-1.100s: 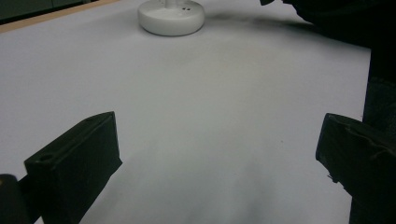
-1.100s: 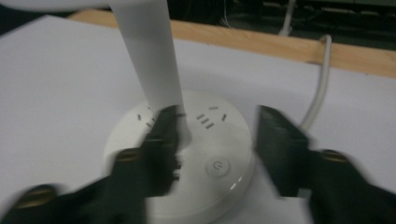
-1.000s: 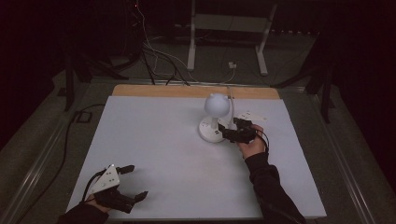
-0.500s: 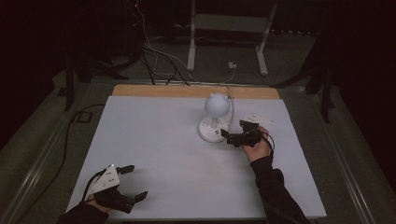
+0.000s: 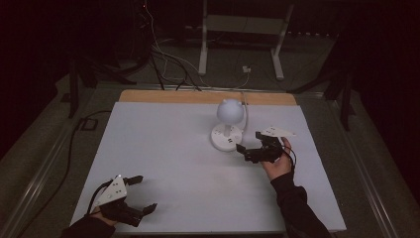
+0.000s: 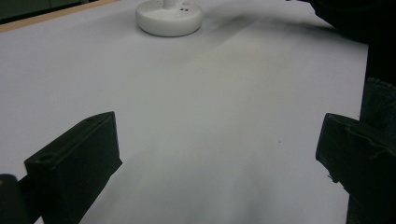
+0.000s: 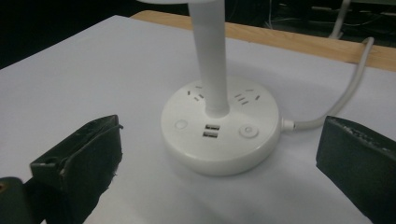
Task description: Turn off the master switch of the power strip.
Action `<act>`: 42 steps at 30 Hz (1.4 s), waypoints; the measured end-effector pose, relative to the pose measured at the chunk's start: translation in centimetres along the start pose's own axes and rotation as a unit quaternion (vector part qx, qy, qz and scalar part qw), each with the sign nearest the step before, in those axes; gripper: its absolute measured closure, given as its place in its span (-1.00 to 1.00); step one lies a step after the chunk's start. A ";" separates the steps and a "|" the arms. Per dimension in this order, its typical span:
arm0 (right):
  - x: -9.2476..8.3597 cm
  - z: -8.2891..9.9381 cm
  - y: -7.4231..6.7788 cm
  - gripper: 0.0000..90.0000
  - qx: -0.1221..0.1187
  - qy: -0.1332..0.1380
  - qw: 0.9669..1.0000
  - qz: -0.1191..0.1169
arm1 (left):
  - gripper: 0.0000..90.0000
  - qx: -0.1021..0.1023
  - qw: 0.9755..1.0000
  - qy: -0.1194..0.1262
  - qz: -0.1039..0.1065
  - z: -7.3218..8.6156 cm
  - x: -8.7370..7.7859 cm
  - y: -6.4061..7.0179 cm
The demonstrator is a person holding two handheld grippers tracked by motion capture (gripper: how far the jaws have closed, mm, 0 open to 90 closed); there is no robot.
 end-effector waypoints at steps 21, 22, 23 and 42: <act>-4.0 3.5 0.4 -1.00 -0.004 -0.020 1.000 -0.010 | -0.99 0.000 1.000 0.002 -0.001 -0.1 0.0 0.0; -4.3 4.1 0.4 -1.00 -0.006 -0.023 1.000 -0.014 | -0.99 0.000 1.000 0.001 -0.001 0.0 0.0 0.0; -4.3 4.1 0.4 -1.00 -0.006 -0.023 1.000 -0.014 | -0.99 0.001 1.000 0.001 -0.001 0.0 0.0 0.0; -8.1 8.2 1.3 -1.00 -0.013 -0.056 0.998 -0.021 | -0.99 0.000 1.000 0.001 0.000 0.0 0.0 0.0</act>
Point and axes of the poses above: each handheld gripper's, and its own axes: x roughly forward along the jaws, z roughly out of its underside, y roughly to its right, the point moved 4 cm from there along x, roughly forward along the jaws, and after that the axes turned 14 degrees about x, right-handed, at the moved point
